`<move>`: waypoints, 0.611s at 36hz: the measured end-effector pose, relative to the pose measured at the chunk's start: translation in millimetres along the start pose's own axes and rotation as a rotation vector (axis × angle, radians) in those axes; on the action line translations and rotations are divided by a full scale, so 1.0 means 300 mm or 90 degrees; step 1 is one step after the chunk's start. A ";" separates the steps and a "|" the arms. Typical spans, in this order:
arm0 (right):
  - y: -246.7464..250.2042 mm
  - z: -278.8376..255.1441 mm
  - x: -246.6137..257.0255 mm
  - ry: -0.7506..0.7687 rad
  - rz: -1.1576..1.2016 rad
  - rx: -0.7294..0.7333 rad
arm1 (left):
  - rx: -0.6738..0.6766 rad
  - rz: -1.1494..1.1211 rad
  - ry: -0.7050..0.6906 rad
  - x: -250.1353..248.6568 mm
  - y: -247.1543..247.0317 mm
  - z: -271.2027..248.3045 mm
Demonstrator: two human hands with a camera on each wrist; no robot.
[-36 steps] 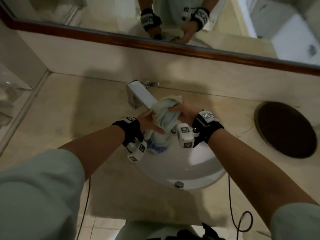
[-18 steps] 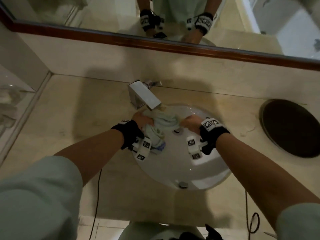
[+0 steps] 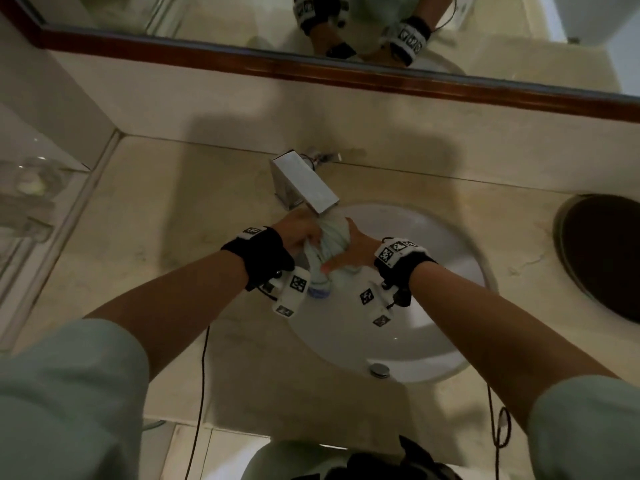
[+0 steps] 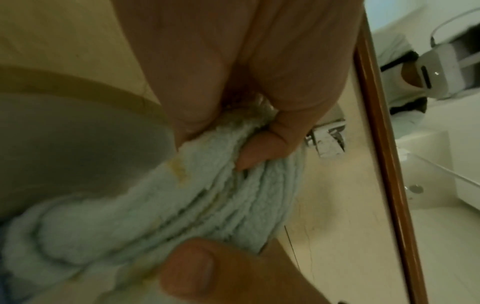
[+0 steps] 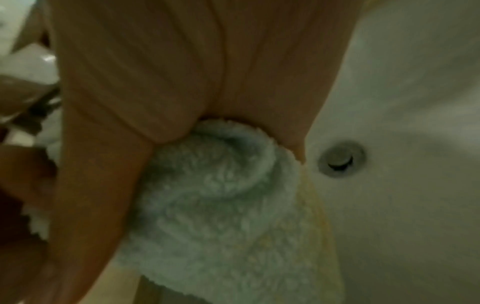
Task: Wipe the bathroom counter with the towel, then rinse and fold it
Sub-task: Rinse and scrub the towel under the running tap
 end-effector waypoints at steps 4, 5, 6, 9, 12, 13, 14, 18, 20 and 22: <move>-0.037 0.006 -0.017 -0.042 0.066 0.012 | -0.034 -0.010 0.014 -0.006 0.000 0.025; -0.047 0.032 -0.030 -0.033 0.101 0.011 | -0.034 -0.018 0.018 -0.003 -0.001 0.029; -0.055 0.051 -0.036 -0.030 0.119 0.004 | -0.027 -0.032 0.027 0.003 -0.005 0.032; -0.058 0.016 -0.011 -0.084 0.111 -0.022 | 0.001 -0.052 0.049 0.002 -0.030 0.016; -0.055 0.028 -0.010 -0.088 0.035 -0.036 | -0.002 -0.073 0.051 0.032 -0.029 0.011; -0.053 0.023 -0.002 -0.066 0.012 -0.032 | -0.017 -0.078 0.055 0.041 -0.026 0.005; -0.054 0.020 0.013 -0.045 -0.012 -0.027 | -0.035 -0.079 0.067 0.047 -0.027 0.000; -0.042 0.007 0.030 -0.030 -0.063 -0.018 | -0.080 -0.069 0.117 0.049 -0.036 -0.024; -0.033 0.017 0.023 -0.035 -0.060 -0.030 | -0.067 -0.068 0.136 0.041 -0.045 -0.037; -0.018 0.013 0.025 -0.033 -0.051 -0.038 | -0.052 -0.047 0.155 0.035 -0.050 -0.053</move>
Point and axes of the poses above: each hand's wrist, its own z-axis towards the middle knuckle, its own y-axis out of the back of the hand, x = y × z, the point moved 4 cm from there along z, towards the middle knuckle, and after that the axes turned 13 degrees about -y, right-handed, at the moved point
